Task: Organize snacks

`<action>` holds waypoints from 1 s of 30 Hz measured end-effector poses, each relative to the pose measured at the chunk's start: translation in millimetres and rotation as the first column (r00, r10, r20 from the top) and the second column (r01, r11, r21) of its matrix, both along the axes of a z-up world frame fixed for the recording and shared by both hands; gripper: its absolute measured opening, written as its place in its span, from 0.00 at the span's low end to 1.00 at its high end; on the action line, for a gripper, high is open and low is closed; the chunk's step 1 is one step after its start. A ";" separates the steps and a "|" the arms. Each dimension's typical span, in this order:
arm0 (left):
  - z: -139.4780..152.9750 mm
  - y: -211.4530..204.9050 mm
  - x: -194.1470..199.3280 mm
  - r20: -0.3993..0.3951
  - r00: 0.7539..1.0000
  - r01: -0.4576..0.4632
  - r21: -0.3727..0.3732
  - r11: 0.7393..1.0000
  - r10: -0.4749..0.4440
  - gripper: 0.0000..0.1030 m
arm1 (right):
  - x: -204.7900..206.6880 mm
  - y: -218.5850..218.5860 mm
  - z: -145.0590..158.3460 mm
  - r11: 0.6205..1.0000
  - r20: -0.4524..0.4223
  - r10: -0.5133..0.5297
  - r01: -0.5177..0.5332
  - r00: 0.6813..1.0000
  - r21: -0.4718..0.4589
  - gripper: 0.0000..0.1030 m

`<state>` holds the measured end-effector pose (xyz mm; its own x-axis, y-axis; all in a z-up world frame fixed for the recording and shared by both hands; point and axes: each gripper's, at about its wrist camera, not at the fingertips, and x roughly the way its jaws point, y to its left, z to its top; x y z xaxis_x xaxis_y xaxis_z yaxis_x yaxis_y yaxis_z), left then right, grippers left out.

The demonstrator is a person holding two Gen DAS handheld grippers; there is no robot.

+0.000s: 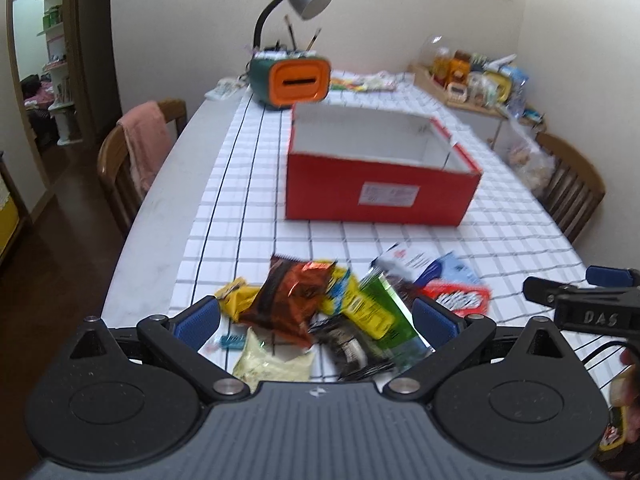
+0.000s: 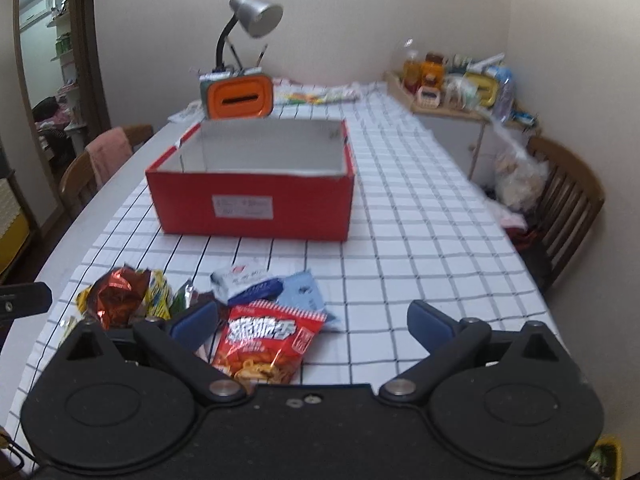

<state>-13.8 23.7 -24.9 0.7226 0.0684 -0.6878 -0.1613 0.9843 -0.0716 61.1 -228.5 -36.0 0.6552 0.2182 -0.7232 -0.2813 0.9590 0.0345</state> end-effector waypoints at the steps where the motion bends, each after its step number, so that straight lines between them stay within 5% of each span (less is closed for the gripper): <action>1: -4.1 3.0 2.4 -0.016 1.000 -0.006 -0.012 1.000 0.006 1.00 | 2.7 0.3 -3.5 1.000 -0.011 0.004 -0.005 1.000 -0.010 0.97; 16: -49.5 27.4 21.8 -0.155 0.987 -0.046 -0.003 0.999 0.045 0.99 | 45.6 22.6 -50.7 0.995 -0.111 0.069 -0.076 0.991 -0.063 0.91; 30: -87.8 9.5 27.3 -0.222 0.974 0.078 0.161 0.984 -0.041 0.91 | 72.2 52.4 -81.7 0.994 -0.225 -0.017 -0.008 0.974 -0.107 0.98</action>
